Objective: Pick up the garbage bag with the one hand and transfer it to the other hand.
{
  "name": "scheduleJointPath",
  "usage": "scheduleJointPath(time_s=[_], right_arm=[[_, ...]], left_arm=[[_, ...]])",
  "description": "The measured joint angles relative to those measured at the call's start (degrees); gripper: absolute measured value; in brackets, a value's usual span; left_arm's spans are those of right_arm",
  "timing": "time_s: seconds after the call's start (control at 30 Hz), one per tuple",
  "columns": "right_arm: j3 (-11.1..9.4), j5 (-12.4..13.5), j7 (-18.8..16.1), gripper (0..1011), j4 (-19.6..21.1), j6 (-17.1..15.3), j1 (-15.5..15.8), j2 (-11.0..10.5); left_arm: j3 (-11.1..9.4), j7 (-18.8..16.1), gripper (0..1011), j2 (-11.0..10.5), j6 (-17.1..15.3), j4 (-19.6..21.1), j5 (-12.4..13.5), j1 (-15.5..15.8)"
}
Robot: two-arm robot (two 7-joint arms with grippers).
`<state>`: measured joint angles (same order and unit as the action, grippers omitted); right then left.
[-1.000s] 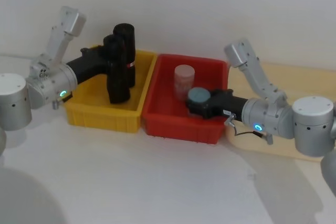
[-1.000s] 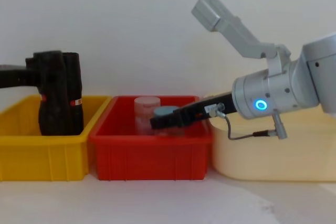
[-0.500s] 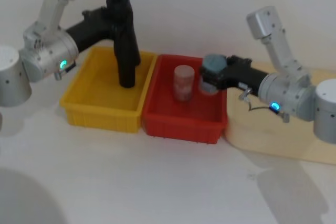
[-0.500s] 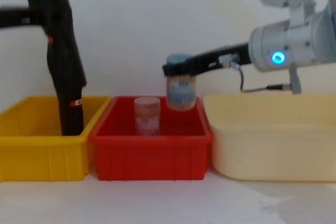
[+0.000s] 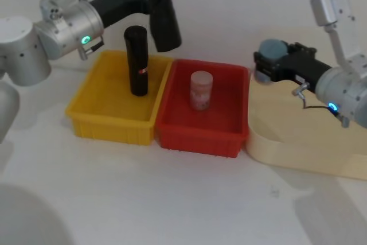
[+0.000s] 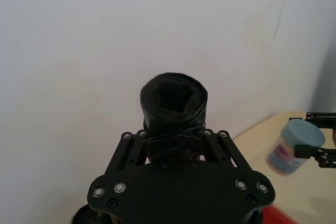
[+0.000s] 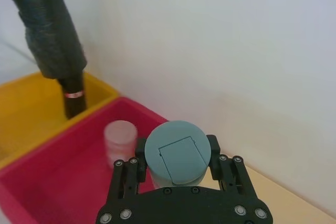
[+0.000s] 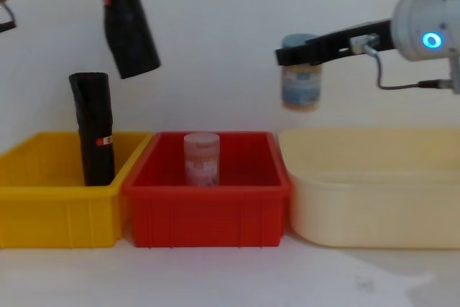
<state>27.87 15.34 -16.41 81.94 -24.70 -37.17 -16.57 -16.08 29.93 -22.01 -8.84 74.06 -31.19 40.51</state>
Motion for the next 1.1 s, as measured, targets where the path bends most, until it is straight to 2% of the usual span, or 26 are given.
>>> scheduleJointPath(time_s=[0.1,0.13,0.17,0.3,0.37,0.47,0.5,0.57,0.6,0.63,0.67,0.77,0.8,0.93,1.0,1.03,1.1], right_arm=[[-1.6,-0.2,2.0,647,1.7,-1.3,1.5,-0.9],[-1.9,-0.3,2.3,647,2.0,-1.5,1.7,-1.1],[-2.8,-0.3,3.1,647,2.6,-2.0,2.5,-1.6],[-4.2,-0.3,4.4,647,3.6,-2.7,3.8,-2.3],[-5.7,-0.3,5.6,646,4.2,-3.3,5.1,-3.1],[-6.9,-0.3,6.3,647,4.5,-3.4,6.1,-3.6],[-7.5,-0.3,6.6,647,4.5,-3.5,6.6,-3.9],[-8.1,-0.2,6.9,647,4.5,-3.5,7.1,-4.2],[-8.7,-0.2,7.2,647,4.5,-3.5,7.6,-4.5],[-8.9,-0.2,7.3,647,4.4,-3.5,7.7,-4.6],[-9.2,-0.1,7.3,647,4.4,-3.5,7.9,-4.7],[-9.9,0.0,7.4,647,4.1,-3.3,8.6,-5.1],[-10.3,0.1,7.4,647,4.0,-3.1,8.9,-5.2],[-11.0,0.2,7.4,651,3.7,-2.6,9.4,-5.5],[-11.3,0.2,7.4,709,3.6,-2.4,9.7,-5.6],[-11.3,0.2,7.4,709,3.6,-2.4,9.7,-5.6],[-11.6,0.3,7.4,787,3.5,-2.2,9.9,-5.8]], left_arm=[[-1.4,2.2,386,1.7,-0.1,-3.8,-0.7,2.8],[-1.4,2.2,386,1.7,-0.1,-3.8,-0.7,2.8],[-2.0,3.1,386,2.4,-0.1,-5.5,-0.9,3.9],[-3.8,5.7,386,4.8,0.2,-10.8,-1.2,7.3],[-4.9,7.3,386,6.3,0.7,-14.1,-1.2,9.3],[-6.2,8.9,386,8.0,1.3,-17.7,-1.2,11.6],[-6.9,10.1,386,9.2,1.9,-20.7,-1.2,13.0],[-7.5,11.1,386,10.1,2.4,-22.7,-1.1,14.1],[-8.5,12.4,386,11.7,3.2,-26.3,-0.8,16.1],[-8.8,13.0,386,12.0,3.6,-27.2,-0.7,16.5],[-9.7,14.1,386,13.5,4.5,-30.8,-0.3,18.4],[-11.0,15.9,386,15.7,6.0,-35.9,0.2,20.9],[-11.9,17.1,386,17.0,7.4,-39.3,0.4,22.6],[-13.8,19.3,386,20.1,9.9,-46.7,0.8,26.4],[-14.7,20.4,386,21.5,11.2,-50.4,1.0,28.0],[-14.7,20.4,386,21.5,11.2,-50.4,1.0,28.0],[-15.7,21.5,386,22.9,12.5,-54.1,1.1,29.8]])
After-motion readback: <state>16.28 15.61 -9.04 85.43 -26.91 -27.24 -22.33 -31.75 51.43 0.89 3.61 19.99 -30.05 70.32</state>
